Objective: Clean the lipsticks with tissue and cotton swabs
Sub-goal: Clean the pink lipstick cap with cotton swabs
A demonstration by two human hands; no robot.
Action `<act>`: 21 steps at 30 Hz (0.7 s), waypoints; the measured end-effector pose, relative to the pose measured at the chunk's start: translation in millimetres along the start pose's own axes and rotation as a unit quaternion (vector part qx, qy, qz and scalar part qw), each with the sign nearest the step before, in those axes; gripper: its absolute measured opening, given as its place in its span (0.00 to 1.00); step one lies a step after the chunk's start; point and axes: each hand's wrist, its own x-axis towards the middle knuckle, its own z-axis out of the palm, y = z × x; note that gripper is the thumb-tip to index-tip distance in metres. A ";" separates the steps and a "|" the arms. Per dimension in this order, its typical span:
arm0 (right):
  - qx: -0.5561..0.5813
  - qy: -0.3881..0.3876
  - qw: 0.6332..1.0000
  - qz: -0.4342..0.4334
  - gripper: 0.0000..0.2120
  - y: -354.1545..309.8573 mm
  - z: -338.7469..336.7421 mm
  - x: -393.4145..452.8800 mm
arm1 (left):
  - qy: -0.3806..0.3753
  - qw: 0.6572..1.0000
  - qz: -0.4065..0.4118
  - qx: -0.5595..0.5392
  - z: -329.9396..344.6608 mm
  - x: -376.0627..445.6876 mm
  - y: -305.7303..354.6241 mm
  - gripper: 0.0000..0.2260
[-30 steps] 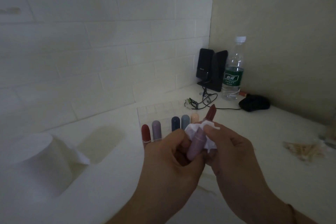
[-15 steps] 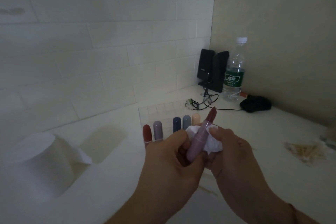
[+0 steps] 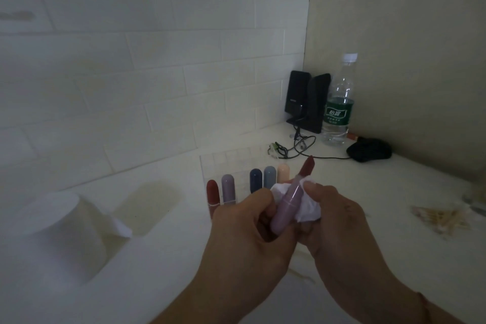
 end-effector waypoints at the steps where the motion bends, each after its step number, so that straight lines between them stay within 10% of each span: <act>1: 0.002 0.005 1.000 0.008 0.11 0.3 -0.7 0.6 | -0.007 1.000 -0.011 -0.008 -0.7 0.6 0.9 0.15; 11: -0.041 -0.014 0.999 0.030 0.18 -6.9 2.7 -2.8 | -0.130 0.933 -0.156 -0.296 -10.6 8.6 10.8 0.12; 14: -0.053 -0.043 0.997 -0.033 0.10 -11.6 5.0 -10.5 | -0.179 0.870 -0.228 -0.399 -11.7 10.2 9.8 0.02; 21: -0.052 -0.041 0.996 -0.056 0.17 -10.9 -1.0 -9.4 | -0.276 0.666 -0.353 -0.596 -13.7 10.4 -1.4 0.15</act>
